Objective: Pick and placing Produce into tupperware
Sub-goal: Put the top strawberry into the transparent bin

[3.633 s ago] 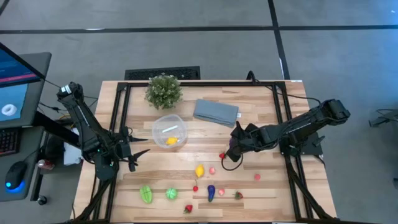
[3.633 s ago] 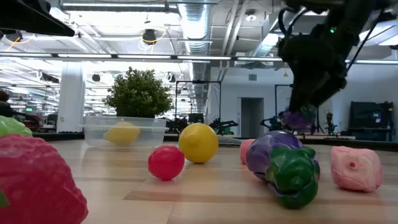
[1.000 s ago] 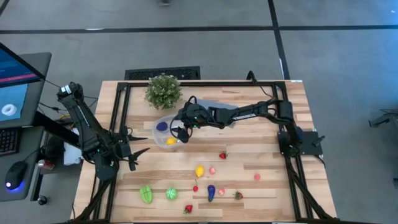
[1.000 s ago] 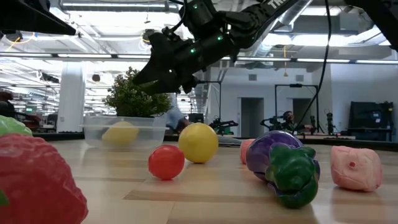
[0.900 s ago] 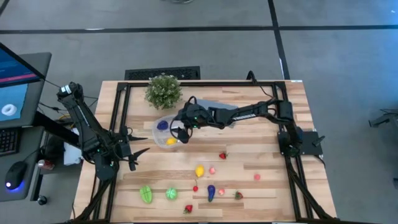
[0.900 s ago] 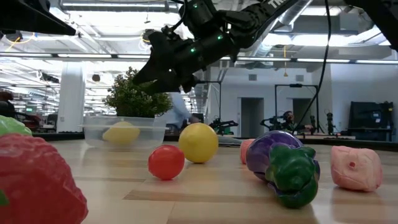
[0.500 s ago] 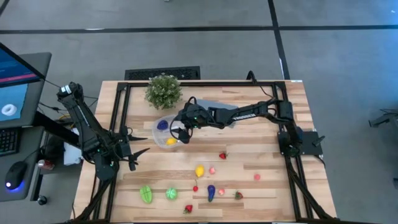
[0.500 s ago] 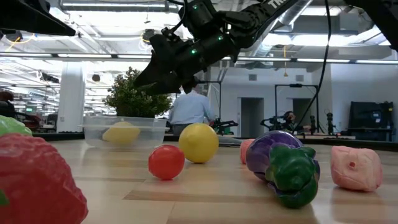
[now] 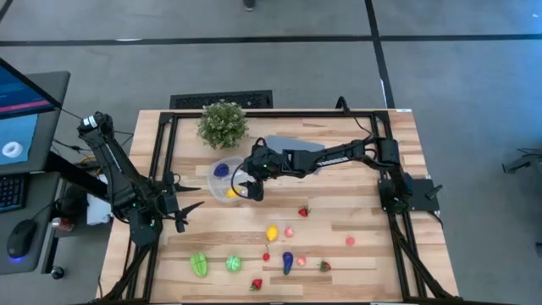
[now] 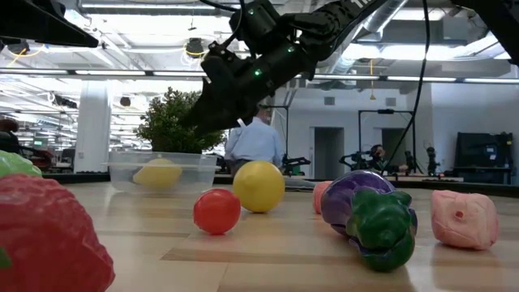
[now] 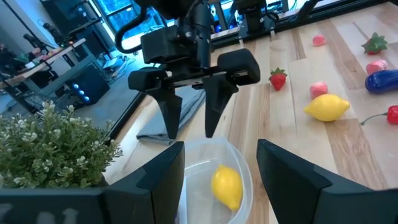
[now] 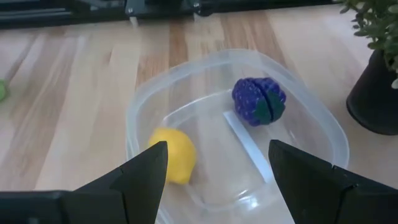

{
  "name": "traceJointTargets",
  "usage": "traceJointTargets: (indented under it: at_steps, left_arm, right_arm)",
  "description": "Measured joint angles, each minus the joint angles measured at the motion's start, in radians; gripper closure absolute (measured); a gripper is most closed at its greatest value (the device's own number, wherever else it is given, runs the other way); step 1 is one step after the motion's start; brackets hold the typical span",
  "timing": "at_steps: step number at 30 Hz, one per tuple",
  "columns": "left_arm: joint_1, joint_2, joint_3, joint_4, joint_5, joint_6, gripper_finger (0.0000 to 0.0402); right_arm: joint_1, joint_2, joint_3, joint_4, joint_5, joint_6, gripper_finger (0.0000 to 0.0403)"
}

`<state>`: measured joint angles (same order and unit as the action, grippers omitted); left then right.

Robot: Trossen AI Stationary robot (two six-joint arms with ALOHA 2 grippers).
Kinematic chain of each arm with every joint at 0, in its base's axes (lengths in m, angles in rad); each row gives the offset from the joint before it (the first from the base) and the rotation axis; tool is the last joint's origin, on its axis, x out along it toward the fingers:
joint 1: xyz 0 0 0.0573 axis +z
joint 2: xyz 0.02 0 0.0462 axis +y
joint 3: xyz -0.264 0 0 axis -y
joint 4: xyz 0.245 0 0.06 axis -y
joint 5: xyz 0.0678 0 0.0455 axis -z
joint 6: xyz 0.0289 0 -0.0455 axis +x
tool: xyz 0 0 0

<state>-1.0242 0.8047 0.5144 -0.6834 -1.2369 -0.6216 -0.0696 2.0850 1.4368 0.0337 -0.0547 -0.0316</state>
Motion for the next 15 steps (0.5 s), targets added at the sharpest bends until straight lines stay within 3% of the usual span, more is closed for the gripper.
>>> traceJointTargets:
  at_steps: [15]
  left_arm:
    - [0.0, 0.0, 0.0, 0.0, 0.0, -0.007, 0.0209]
  right_arm:
    - [0.01, 0.0, 0.0, -0.004, 0.0, -0.075, 0.0101]
